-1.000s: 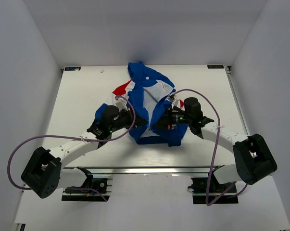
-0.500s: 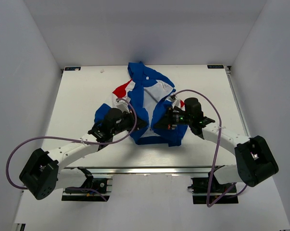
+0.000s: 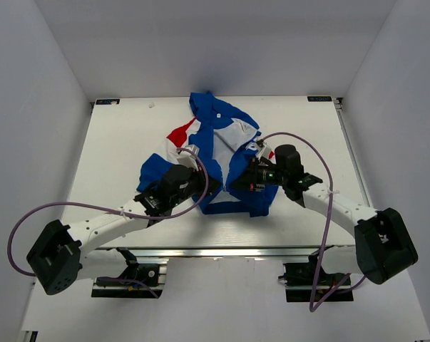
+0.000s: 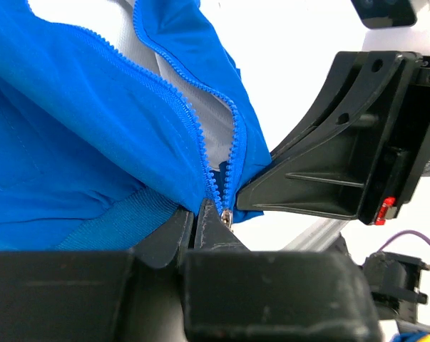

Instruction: Zip up the jacket

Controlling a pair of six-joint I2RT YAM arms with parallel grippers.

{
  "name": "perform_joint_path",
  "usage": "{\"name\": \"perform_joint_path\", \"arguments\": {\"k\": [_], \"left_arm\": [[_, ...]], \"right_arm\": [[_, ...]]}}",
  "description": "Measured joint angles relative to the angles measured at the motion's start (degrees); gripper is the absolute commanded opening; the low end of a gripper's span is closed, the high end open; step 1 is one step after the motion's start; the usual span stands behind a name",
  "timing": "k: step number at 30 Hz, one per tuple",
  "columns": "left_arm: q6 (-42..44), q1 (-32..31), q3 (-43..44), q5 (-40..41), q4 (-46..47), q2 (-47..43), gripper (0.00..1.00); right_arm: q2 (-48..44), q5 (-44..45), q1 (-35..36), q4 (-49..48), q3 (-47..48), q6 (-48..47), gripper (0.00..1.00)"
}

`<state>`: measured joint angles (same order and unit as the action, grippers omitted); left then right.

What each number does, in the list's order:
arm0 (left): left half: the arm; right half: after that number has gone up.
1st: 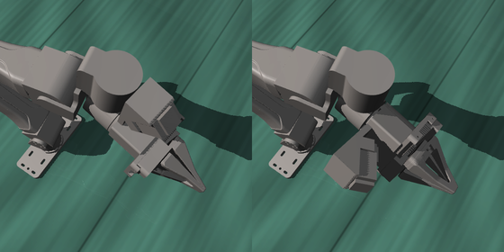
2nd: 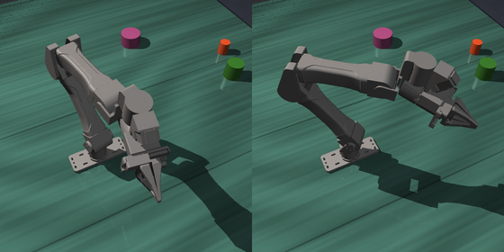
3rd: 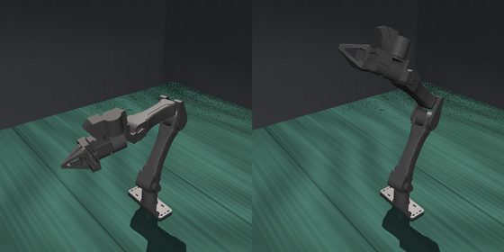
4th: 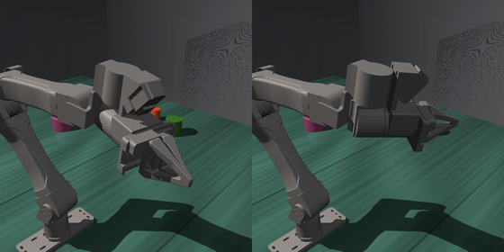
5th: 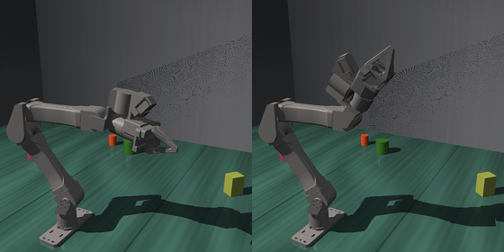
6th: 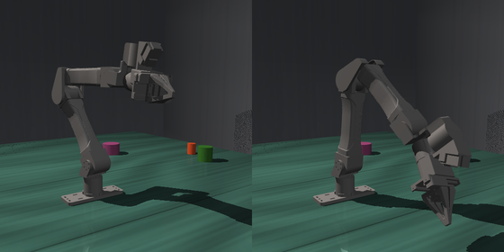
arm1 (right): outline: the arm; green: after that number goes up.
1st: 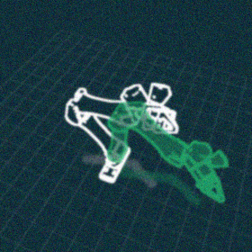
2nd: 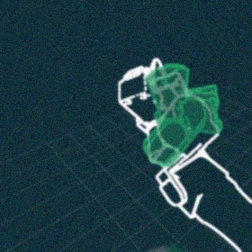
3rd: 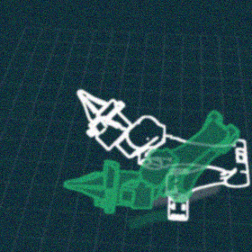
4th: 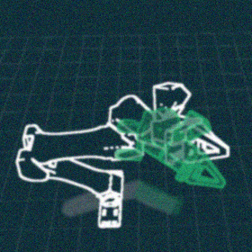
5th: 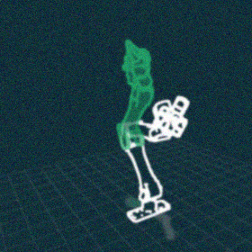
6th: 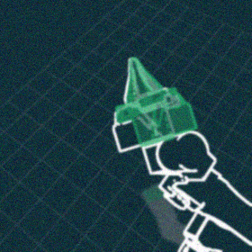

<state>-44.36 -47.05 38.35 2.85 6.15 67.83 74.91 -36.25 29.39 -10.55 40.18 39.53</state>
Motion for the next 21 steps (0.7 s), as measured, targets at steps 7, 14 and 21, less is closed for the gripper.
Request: {"name": "perform_joint_path", "arguments": {"k": [7,14,21], "left_arm": [[1.3,-2.2,1.2,4.2,-1.0,0.0,0.00],[3.0,-2.8,1.2,4.4,-1.3,0.0,0.00],[4.4,-3.3,1.2,4.6,-1.9,-0.8,0.00]], "right_arm": [[-1.6,2.5,0.3,0.7,0.0,0.4,0.00],[-1.8,4.0,0.7,3.2,1.1,-0.1,0.00],[-1.7,5.3,0.9,8.3,4.4,-0.7,0.00]]}}
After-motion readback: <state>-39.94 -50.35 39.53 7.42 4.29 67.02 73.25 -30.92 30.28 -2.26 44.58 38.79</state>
